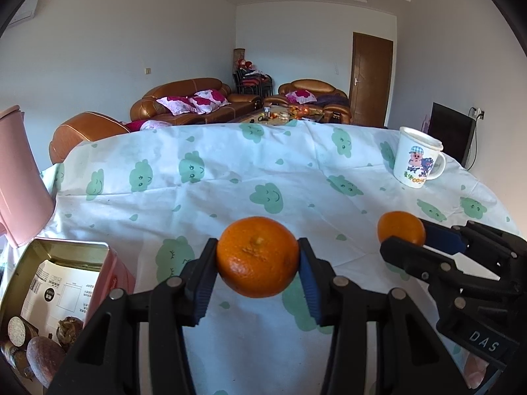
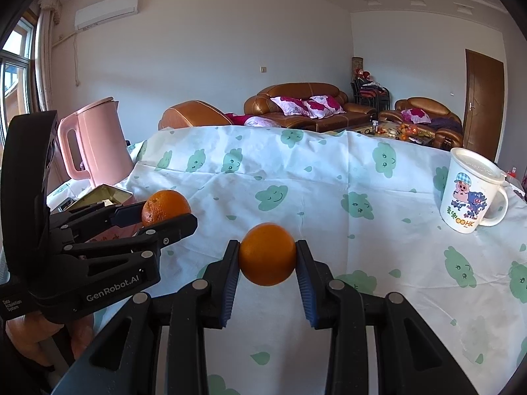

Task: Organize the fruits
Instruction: 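Carry both held oranges over the pink tin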

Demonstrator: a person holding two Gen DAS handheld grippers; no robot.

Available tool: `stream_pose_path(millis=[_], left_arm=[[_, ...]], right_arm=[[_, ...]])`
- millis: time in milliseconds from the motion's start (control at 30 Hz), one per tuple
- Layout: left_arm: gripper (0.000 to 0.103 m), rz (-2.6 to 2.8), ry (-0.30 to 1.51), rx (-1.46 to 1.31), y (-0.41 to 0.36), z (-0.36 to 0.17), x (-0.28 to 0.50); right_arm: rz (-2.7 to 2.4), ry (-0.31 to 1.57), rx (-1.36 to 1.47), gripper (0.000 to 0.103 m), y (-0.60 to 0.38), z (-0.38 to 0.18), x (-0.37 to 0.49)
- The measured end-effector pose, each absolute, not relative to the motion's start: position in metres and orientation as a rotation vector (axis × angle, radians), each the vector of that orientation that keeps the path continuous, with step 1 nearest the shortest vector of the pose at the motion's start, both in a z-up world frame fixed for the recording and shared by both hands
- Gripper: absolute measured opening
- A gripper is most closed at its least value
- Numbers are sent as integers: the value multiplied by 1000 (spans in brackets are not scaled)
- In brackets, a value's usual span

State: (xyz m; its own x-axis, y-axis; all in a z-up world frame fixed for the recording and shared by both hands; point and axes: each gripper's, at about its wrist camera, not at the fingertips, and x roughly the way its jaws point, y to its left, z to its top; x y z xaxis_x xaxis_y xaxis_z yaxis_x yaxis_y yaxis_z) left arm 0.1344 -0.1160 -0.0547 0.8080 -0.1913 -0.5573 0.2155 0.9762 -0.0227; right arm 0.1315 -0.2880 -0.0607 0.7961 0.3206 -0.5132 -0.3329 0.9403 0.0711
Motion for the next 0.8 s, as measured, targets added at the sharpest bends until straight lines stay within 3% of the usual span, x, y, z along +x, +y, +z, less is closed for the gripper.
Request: stream_pose_path(millis=[800], left_arm=[[48,-189,455,107,-122,-42,106]], right_arm=[[365,465,-59,35,-284,-54,117]])
